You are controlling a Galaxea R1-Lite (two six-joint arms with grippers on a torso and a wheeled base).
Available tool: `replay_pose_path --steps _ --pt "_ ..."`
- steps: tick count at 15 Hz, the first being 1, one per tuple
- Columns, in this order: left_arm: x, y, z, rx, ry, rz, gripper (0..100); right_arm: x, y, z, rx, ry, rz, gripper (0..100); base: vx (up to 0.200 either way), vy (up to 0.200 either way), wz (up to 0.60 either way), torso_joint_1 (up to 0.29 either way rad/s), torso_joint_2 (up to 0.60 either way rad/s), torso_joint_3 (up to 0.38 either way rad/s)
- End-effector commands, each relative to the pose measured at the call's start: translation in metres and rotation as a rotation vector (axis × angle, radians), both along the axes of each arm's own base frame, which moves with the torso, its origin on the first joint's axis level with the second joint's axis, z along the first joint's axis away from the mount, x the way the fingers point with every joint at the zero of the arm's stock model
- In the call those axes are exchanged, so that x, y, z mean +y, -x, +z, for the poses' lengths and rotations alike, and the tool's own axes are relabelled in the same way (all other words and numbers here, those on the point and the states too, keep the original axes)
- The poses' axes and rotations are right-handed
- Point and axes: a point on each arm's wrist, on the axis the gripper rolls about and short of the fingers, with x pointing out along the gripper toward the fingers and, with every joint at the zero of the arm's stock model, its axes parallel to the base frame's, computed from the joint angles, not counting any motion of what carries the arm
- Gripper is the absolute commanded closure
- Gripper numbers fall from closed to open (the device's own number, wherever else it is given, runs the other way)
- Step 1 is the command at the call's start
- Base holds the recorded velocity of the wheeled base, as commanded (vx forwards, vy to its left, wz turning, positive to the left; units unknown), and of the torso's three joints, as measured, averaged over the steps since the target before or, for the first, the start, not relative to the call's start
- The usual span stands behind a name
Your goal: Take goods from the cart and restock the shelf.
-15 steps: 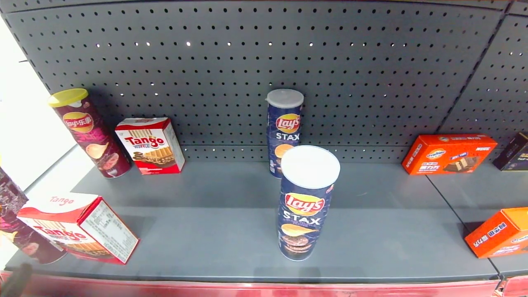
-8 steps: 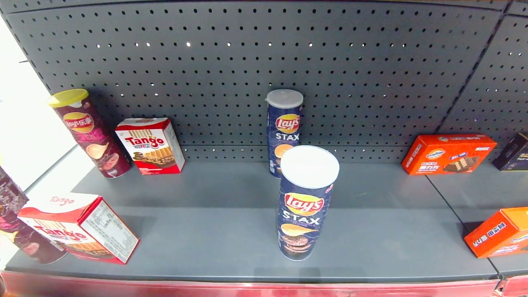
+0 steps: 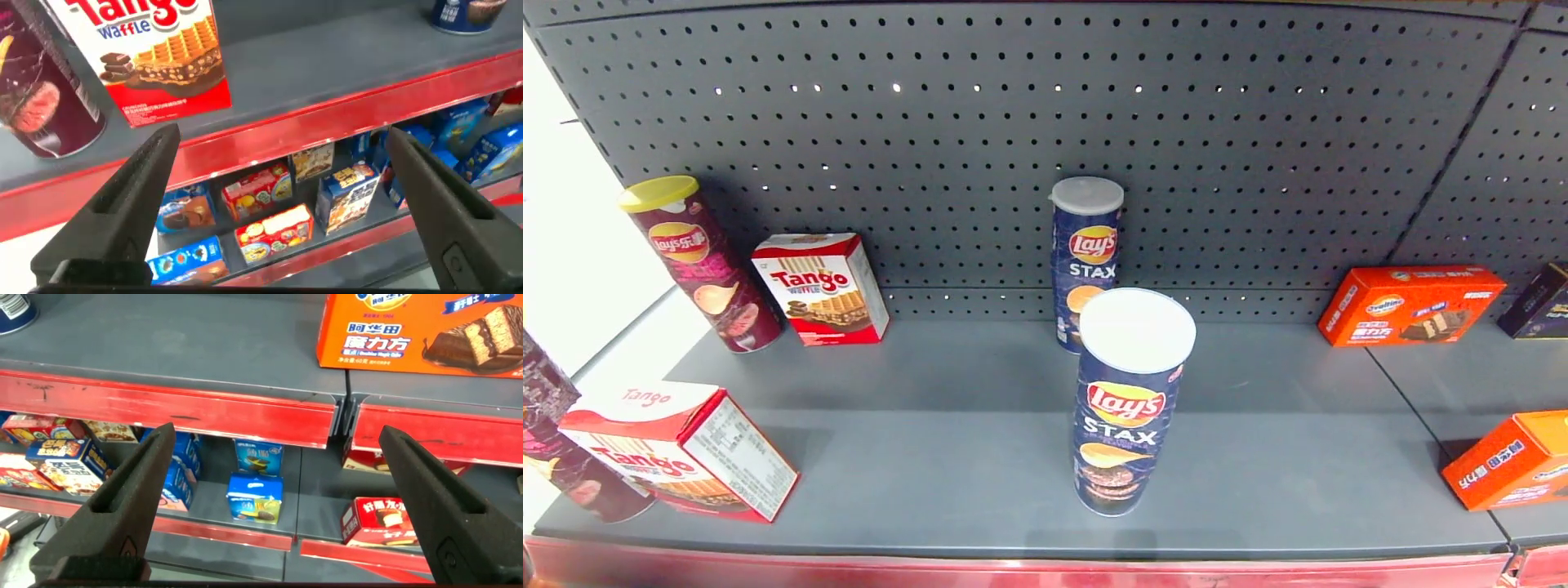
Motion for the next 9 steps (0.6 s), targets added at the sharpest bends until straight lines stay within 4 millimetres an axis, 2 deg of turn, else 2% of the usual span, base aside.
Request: replay_pose_path --steps 1,4,5,6,7,8,9 --pt "-0.0001 0.0036 -0.0018 -0.033 0.014 0.008 0 0.0000 -0.0001 0.0001 0.001 0.000 0.001 0 0.000 0.000 0.00 0.000 0.00 0.000" --pt "-0.0001 0.0036 -0.0018 -0.028 0.030 0.007 0 0.0000 -0.0001 0.0001 0.001 0.000 0.001 0 0.000 0.000 0.00 0.000 0.00 0.000" --pt "0.0015 0.0031 -0.0022 -0.024 0.035 0.081 0 0.0000 -0.0001 0.0001 0.001 0.000 0.001 0 0.000 0.000 0.00 0.000 0.00 0.000" --pt "0.0053 0.0025 -0.0052 0.003 0.039 0.253 0 0.0000 -0.0001 0.0001 0.001 0.000 0.001 0 0.000 0.000 0.00 0.000 0.00 0.000" --pt "0.0074 0.0025 -0.0087 0.041 0.076 0.346 0 0.0000 -0.0001 0.0001 0.001 0.000 0.001 0 0.000 0.000 0.00 0.000 0.00 0.000" --pt "0.0074 0.0025 -0.0087 0.041 0.076 0.346 0 0.0000 -0.0001 0.0001 0.001 0.000 0.001 0 0.000 0.000 0.00 0.000 0.00 0.000" --pt "0.0046 0.0025 -0.0074 0.024 0.030 0.220 0 0.0000 -0.0001 0.0001 0.001 0.000 0.001 0 0.000 0.000 0.00 0.000 0.00 0.000"
